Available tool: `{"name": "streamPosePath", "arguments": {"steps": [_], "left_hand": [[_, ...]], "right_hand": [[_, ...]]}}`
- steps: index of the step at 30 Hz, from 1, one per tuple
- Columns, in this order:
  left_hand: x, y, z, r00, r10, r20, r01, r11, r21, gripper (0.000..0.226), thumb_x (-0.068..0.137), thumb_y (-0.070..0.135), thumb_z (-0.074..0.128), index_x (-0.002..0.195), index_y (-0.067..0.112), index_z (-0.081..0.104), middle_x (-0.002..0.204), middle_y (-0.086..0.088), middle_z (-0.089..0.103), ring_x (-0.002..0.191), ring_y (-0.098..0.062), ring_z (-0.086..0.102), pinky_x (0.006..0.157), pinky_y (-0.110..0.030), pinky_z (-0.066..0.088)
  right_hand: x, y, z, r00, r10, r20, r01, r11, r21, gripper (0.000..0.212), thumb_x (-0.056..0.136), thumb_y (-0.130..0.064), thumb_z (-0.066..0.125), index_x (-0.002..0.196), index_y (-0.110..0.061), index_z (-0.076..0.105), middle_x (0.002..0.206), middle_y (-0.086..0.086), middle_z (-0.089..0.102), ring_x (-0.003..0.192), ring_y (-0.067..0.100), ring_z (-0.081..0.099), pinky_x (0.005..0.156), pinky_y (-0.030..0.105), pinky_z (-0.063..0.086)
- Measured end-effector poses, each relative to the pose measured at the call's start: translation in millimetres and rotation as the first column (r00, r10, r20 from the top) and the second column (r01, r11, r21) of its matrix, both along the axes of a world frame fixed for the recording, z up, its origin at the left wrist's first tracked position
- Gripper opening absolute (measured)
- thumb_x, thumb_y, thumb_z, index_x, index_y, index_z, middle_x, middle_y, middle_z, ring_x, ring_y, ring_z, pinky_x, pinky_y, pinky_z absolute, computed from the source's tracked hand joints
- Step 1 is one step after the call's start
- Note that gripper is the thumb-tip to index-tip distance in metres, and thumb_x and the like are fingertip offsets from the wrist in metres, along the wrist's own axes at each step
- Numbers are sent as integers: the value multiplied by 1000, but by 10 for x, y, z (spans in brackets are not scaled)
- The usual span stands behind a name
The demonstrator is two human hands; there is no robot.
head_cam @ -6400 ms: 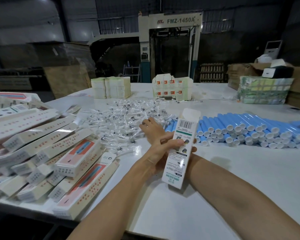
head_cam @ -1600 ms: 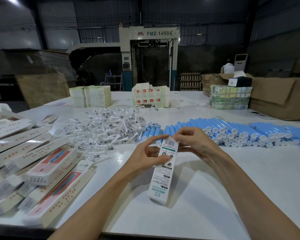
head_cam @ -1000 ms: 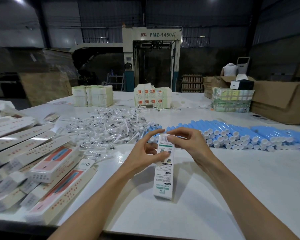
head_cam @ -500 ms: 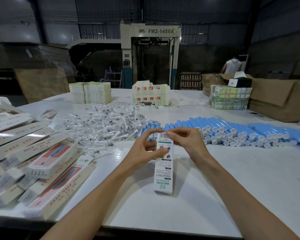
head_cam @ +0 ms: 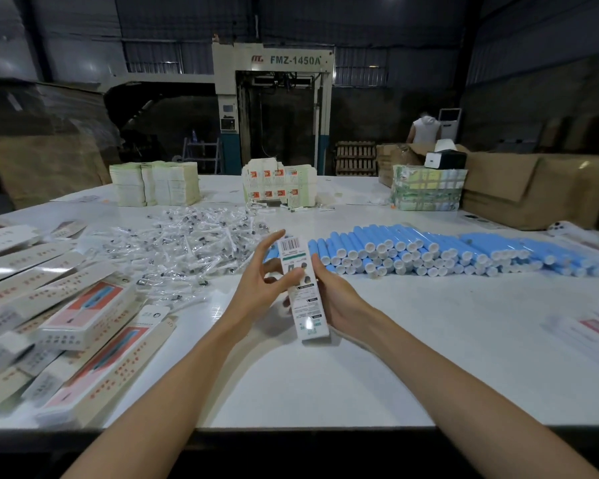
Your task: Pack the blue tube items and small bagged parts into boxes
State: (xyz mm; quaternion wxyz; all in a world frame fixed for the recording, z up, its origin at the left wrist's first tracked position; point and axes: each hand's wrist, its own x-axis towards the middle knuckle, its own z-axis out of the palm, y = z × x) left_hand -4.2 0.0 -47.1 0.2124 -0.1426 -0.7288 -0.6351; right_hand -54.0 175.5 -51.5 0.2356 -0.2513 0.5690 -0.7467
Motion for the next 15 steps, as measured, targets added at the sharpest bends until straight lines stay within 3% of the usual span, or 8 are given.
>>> {"name": "streamPosePath", "arguments": {"steps": [2, 4, 6, 8, 10, 12, 15], "left_hand": [[-19, -2, -14, 997, 73, -39, -76, 994, -82, 63, 94, 33, 84, 143, 54, 50, 119, 12, 75, 104, -4, 69, 93, -42, 63], [-42, -6, -31, 989, 134, -68, -142, 979, -145, 68, 93, 34, 84, 147, 53, 47, 121, 13, 70, 97, -4, 67, 87, -36, 63], [-65, -6, -66, 982, 173, -79, -185, 964, -191, 84, 92, 34, 85, 159, 46, 36, 130, 8, 62, 96, -8, 67, 82, -31, 61], [-78, -2, -109, 973, 217, -76, -229, 940, -254, 92, 92, 36, 84, 165, 35, 28, 130, 3, 59, 100, -17, 66, 84, -35, 59], [-89, -13, -160, 964, 249, -96, -267, 892, -364, 85, 98, 35, 78, 166, 28, 28, 126, 2, 60, 103, -21, 64, 87, -41, 57], [-99, -31, -211, 966, 225, -126, -257, 844, -470, 74, 102, 28, 73, 164, 26, 33, 124, 2, 62, 105, -21, 62, 89, -45, 56], [-104, -40, -253, 980, 115, -164, -189, 803, -566, 61, 104, 19, 69, 156, 32, 41, 120, 6, 63, 108, -19, 58, 89, -45, 55]], "right_hand": [[25, 25, 85, 996, -77, -50, 80, 995, 60, 56, 93, -71, 56, 130, -32, 73, 118, 21, 74, 98, 31, 74, 81, 42, 61], [45, 69, 136, 985, -119, -123, 137, 980, 145, 55, 94, -71, 54, 133, -34, 69, 122, 16, 74, 103, 27, 74, 86, 41, 61], [93, 129, 170, 953, -145, -264, 212, 946, 245, 56, 98, -72, 50, 140, -37, 61, 125, -1, 74, 111, 20, 73, 92, 41, 59], [156, 213, 210, 886, -191, -422, 343, 883, 320, 56, 98, -73, 49, 140, -36, 59, 123, -14, 72, 109, 9, 71, 93, 34, 56], [199, 336, 264, 789, -214, -575, 489, 786, 378, 55, 99, -71, 49, 141, -36, 58, 119, -21, 66, 105, 1, 65, 87, 29, 50], [196, 534, 313, 690, -211, -693, 618, 670, 412, 56, 98, -70, 52, 143, -37, 56, 117, -24, 61, 102, 5, 62, 79, 29, 46], [142, 989, 373, 564, -195, -803, 773, 468, 429, 57, 99, -68, 51, 146, -34, 54, 135, -11, 65, 118, 15, 61, 88, 40, 51]]}}
